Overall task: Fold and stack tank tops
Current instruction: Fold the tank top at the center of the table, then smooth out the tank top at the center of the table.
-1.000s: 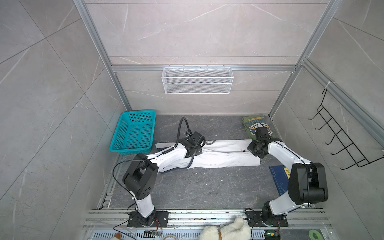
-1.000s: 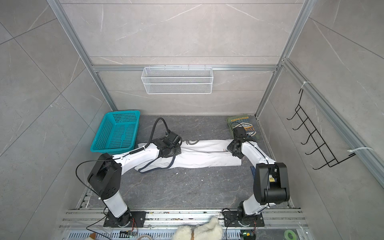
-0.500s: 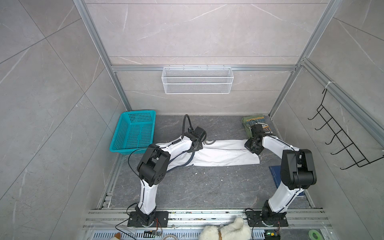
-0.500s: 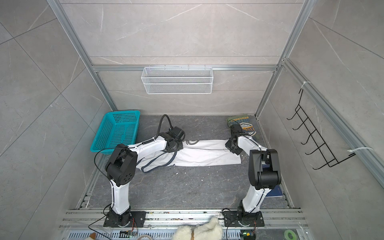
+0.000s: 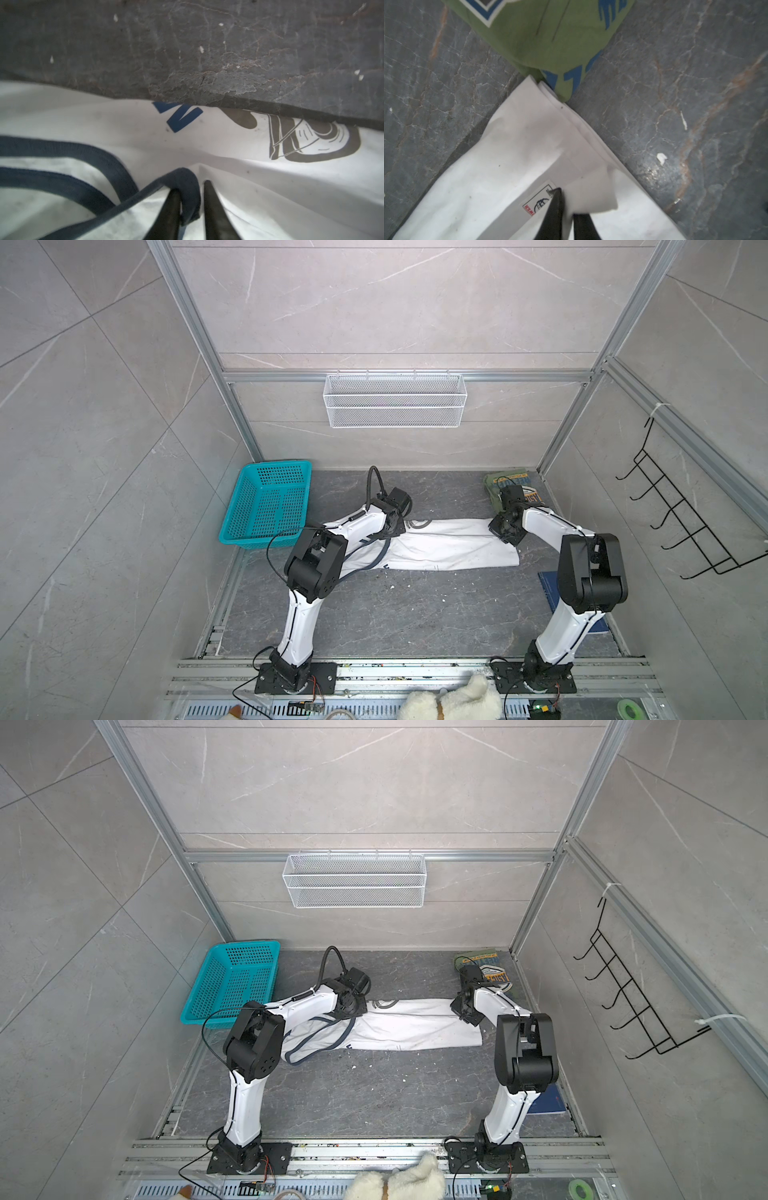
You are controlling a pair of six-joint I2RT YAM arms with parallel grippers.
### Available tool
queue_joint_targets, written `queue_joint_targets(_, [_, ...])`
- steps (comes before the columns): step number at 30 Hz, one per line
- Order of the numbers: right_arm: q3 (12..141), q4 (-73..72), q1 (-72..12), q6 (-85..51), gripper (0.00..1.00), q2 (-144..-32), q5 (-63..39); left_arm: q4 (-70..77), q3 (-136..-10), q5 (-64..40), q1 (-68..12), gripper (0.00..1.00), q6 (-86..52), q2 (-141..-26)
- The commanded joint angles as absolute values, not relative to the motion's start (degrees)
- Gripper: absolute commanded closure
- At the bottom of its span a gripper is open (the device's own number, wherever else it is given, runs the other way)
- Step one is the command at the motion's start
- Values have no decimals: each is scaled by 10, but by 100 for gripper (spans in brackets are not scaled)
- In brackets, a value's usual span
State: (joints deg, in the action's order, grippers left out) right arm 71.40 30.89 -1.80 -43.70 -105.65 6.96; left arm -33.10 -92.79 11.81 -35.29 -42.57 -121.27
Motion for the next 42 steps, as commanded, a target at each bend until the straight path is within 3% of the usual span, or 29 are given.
queue_joint_targets(1, [736,337,-17,-426,75,-1065,87,-366,-945,119,-349,58,-413,-1202])
queue_joint_targets(5, [731,360,-18,-408,48,-1012,101,-399,-934,123,-349,44,-397,-1125])
queue_joint_targets(7, [711,359,-20,-395,42,-971,99,-407,-905,127,-349,37,-390,-1066])
queue_joint_targets(14, [598,346,-28,-355,40,-820,31,-458,-678,179,-341,35,-444,-832])
queue_joint_targets(20, [521,331,-30,-350,40,-770,-48,-468,-534,165,-287,39,-478,-708])
queue_joint_targets(28, [503,330,-31,-342,40,-767,-71,-537,-514,229,-264,42,-476,-756])
queue_joint_targets(36, [494,329,-30,-341,40,-765,-70,-463,-498,186,-262,48,-446,-808])
queue_joint_targets(42, [495,336,-31,-335,40,-763,-66,-484,-513,236,-261,51,-454,-848])
